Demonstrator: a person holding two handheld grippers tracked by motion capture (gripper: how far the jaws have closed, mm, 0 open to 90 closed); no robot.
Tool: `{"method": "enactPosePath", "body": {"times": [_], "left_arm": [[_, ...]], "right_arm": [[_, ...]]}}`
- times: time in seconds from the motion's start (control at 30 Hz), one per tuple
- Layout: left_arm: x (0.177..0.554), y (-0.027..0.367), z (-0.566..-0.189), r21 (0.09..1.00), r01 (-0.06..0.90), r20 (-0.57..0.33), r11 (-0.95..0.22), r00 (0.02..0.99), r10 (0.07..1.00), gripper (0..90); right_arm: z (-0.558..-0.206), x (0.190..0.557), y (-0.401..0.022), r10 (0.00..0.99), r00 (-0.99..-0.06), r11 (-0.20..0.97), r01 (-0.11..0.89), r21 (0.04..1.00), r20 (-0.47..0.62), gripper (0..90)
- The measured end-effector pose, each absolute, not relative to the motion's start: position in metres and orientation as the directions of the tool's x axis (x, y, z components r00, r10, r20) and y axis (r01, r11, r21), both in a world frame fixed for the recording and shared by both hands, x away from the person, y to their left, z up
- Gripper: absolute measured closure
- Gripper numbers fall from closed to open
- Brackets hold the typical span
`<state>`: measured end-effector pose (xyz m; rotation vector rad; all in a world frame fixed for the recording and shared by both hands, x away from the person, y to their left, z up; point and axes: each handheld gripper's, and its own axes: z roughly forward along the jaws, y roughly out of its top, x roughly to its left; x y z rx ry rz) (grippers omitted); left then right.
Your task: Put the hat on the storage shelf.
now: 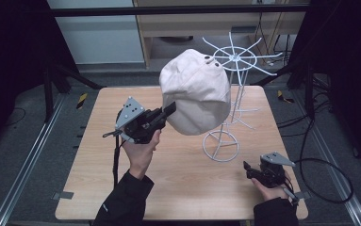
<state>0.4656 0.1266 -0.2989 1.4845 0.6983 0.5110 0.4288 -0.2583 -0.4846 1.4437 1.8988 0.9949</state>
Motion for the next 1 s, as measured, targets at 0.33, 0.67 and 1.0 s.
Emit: {"method": "enactPosePath", "body": {"times": [0.33,0.67,1.0], "left_arm": [[0.471,0.123,-0.303,0.991,0.134,-0.091,-0.007,0.709,0.699,86.0],[0.478,0.124,-0.307,0.985,0.166,-0.093,-0.037,0.709,0.699,81.2],[0.476,0.134,-0.31,0.984,0.165,-0.072,-0.062,0.698,0.712,63.7]], "right_arm": [[-0.485,0.429,-0.258,0.963,-0.271,0.148,0.557,0.817,0.011,30.0],[-0.485,0.429,-0.258,0.962,-0.271,0.152,0.552,0.82,0.004,29.8],[-0.485,0.429,-0.259,0.963,-0.271,0.153,0.552,0.82,0.002,29.8]]}}
